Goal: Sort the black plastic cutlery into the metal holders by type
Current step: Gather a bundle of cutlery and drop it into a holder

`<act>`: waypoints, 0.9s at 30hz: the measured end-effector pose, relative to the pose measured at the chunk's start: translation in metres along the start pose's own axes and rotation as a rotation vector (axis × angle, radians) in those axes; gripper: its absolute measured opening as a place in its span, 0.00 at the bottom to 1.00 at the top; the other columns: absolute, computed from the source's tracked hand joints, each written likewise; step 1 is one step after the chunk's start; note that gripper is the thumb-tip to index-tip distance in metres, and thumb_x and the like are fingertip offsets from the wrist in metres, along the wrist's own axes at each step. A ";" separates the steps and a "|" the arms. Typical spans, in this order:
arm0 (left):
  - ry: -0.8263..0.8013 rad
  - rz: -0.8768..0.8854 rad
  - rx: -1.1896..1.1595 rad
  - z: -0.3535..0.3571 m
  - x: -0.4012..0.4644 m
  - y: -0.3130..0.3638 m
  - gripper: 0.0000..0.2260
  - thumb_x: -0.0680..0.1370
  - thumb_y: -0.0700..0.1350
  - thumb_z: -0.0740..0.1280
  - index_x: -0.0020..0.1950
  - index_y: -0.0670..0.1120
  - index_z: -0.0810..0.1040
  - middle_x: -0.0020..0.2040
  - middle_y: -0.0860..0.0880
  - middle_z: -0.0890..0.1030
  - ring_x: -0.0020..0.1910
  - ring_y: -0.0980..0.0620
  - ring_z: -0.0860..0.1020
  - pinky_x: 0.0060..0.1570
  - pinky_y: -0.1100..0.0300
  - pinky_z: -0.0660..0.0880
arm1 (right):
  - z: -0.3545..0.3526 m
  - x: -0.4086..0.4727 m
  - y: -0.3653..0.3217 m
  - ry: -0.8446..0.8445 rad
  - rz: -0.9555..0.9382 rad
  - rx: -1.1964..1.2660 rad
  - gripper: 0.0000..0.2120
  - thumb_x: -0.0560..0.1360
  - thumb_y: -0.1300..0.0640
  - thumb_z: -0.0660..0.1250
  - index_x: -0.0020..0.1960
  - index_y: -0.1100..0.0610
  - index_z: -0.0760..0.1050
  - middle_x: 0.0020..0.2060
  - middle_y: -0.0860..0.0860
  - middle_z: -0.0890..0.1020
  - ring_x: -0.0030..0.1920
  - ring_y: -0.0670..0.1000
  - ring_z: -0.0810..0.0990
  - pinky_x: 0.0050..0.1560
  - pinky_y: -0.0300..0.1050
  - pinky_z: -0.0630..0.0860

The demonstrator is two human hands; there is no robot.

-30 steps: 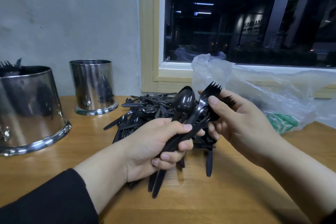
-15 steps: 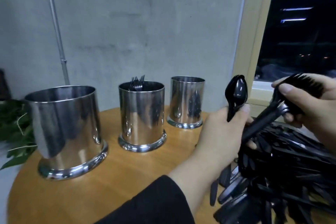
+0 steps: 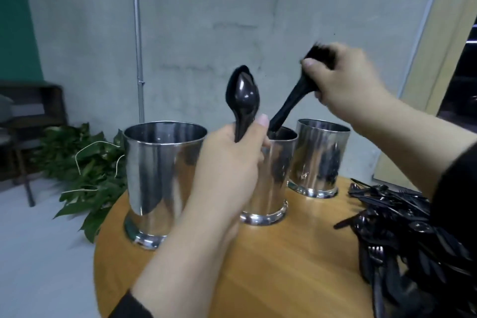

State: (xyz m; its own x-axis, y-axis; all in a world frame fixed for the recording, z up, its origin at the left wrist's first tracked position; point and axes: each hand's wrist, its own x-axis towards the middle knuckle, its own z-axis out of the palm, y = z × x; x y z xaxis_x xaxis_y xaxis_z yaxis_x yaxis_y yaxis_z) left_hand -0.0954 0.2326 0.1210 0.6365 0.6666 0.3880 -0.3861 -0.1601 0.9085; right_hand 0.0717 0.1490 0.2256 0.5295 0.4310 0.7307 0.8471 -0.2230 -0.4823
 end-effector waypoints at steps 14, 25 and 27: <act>-0.120 -0.157 -0.031 -0.059 0.007 -0.001 0.13 0.82 0.50 0.67 0.40 0.46 0.76 0.28 0.51 0.65 0.23 0.56 0.58 0.22 0.65 0.54 | 0.061 0.008 -0.008 -0.151 0.032 -0.287 0.23 0.82 0.39 0.59 0.54 0.57 0.81 0.40 0.53 0.81 0.39 0.54 0.80 0.38 0.45 0.70; -0.164 -0.210 0.077 -0.058 -0.003 0.008 0.10 0.78 0.47 0.69 0.38 0.46 0.78 0.25 0.52 0.64 0.21 0.55 0.58 0.23 0.66 0.54 | 0.039 -0.061 -0.090 -0.680 -0.046 0.255 0.15 0.75 0.47 0.72 0.59 0.49 0.77 0.38 0.50 0.81 0.34 0.52 0.78 0.39 0.52 0.78; -0.127 -0.152 0.048 -0.061 -0.006 0.014 0.12 0.78 0.47 0.72 0.35 0.48 0.78 0.25 0.50 0.65 0.21 0.53 0.60 0.24 0.63 0.57 | 0.038 -0.061 -0.094 -0.662 -0.042 0.280 0.11 0.76 0.52 0.73 0.56 0.53 0.77 0.35 0.52 0.79 0.32 0.52 0.76 0.37 0.50 0.75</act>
State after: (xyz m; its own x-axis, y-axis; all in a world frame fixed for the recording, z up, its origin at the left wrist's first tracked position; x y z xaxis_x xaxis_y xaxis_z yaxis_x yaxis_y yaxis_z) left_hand -0.1452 0.2708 0.1216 0.7654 0.5890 0.2593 -0.2484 -0.1014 0.9633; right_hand -0.0424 0.1771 0.2078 0.2830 0.8939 0.3476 0.7759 -0.0004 -0.6308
